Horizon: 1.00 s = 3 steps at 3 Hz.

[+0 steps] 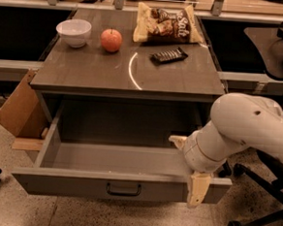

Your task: Open top drawer

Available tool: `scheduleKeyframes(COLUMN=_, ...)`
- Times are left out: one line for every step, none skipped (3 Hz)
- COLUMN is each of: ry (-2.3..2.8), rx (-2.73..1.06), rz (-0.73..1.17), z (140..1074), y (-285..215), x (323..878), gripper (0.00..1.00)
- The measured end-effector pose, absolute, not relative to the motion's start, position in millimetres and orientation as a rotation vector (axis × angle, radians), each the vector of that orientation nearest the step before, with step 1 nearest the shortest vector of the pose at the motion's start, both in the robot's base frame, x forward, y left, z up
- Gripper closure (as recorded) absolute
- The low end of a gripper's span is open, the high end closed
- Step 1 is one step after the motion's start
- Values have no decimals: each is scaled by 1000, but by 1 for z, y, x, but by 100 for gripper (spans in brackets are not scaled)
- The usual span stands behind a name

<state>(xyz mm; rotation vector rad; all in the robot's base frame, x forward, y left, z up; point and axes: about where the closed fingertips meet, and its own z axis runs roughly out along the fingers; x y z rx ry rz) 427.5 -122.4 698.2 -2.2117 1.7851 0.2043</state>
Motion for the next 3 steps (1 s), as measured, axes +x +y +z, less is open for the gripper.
scheduleKeyframes(ry=1776, rx=-2180, rz=169, z=730, y=-154, x=441, gripper=0)
scheduleKeyframes(ry=1755, rx=-2189, rz=117, z=777, y=-180, x=458, gripper=0)
scheduleKeyframes(ry=1738, rx=-2211, rz=74, z=812, y=-192, x=470, gripper=0)
